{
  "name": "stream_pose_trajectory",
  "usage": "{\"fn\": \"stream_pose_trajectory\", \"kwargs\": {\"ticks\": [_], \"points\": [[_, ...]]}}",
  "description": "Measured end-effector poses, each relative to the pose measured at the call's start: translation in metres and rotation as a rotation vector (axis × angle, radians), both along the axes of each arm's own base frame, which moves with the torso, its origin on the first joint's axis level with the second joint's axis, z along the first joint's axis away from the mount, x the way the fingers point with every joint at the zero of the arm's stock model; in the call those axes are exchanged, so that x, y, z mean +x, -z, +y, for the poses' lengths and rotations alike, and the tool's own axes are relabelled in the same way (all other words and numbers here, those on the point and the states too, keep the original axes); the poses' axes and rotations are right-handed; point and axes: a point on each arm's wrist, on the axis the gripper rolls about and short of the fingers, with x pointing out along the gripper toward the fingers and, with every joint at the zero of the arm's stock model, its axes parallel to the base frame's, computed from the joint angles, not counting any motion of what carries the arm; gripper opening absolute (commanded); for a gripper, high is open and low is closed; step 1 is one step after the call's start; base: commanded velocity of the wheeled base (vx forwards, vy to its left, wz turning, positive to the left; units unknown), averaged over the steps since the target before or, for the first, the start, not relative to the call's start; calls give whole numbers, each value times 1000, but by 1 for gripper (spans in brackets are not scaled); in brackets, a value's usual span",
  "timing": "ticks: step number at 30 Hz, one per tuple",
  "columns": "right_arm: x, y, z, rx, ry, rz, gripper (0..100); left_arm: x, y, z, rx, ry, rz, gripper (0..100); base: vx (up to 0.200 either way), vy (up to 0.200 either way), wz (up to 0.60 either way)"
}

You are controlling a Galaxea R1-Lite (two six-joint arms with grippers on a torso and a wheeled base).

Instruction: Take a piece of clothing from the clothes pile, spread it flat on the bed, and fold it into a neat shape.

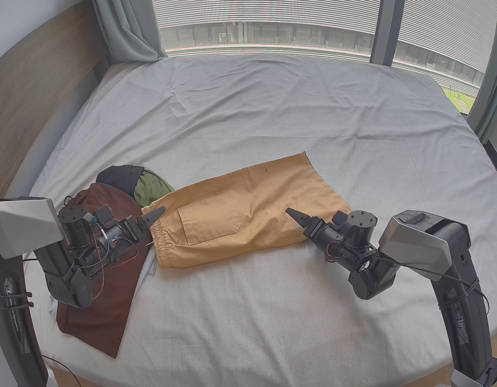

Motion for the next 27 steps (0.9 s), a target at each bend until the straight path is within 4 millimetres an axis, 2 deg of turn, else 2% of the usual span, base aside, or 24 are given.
{"fn": "stream_pose_trajectory", "kwargs": {"ticks": [11,12,27], "points": [[0,3,4,7,-9,0,100,0,0,0,0,1,1,100,0,0,0],[0,3,4,8,-9,-1,0,0,0,0,-1,1,1,100,0,0,0],[-1,9,2,1,-8,17,0,0,2,0,-2,2,6,100,0,0,0]]}}
